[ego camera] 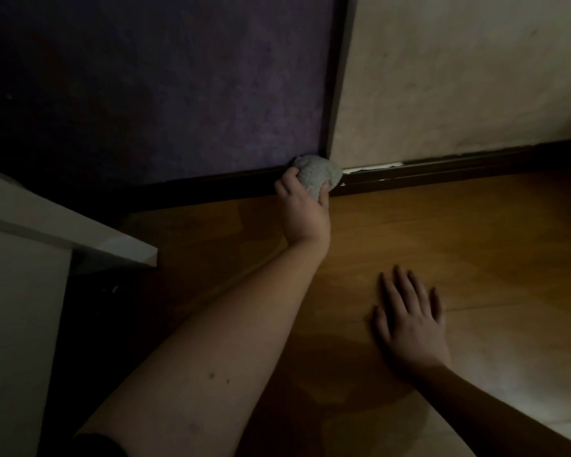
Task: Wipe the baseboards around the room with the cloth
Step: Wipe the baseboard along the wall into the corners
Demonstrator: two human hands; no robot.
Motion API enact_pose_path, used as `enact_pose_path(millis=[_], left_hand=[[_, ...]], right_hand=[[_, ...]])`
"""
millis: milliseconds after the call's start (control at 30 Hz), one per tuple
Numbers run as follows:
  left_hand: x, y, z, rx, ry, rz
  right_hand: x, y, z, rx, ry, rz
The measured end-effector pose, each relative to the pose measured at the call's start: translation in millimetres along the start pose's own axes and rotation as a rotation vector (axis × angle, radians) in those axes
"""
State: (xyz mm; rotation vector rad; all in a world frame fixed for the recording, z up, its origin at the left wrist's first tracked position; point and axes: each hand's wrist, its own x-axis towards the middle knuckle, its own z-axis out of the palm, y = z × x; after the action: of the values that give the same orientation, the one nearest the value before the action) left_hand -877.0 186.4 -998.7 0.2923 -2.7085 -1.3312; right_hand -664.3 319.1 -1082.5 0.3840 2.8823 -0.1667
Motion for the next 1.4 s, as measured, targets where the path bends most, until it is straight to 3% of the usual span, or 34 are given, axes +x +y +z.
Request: enact_pose_path(millis=[200, 400, 700, 900, 1067, 1300, 1400], left_hand=[[12, -16, -14, 0.139, 0.003, 0.033], [13, 13, 3, 0.063, 0.065, -0.180], [27, -3, -18, 0.302, -0.035, -0.008], [37, -27, -43, 0.403, 0.014, 0.014], [39, -39, -56, 0.408, 0.082, -0.078], [17, -15, -27, 0.337, -0.015, 0.040], [12, -4, -7, 0.340, 0.002, -0.030]], right_hand=[[-1, 0, -4, 0.041, -0.009, -0.023], [-1, -2, -4, 0.037, -0.008, -0.013], [0, 1, -5, 0.060, -0.013, -0.021], [0, 3, -4, 0.078, -0.028, -0.030], [-1, 1, -6, 0.095, -0.010, -0.041], [-1, 2, -5, 0.082, -0.011, -0.033], [0, 2, -2, 0.078, -0.001, -0.035]])
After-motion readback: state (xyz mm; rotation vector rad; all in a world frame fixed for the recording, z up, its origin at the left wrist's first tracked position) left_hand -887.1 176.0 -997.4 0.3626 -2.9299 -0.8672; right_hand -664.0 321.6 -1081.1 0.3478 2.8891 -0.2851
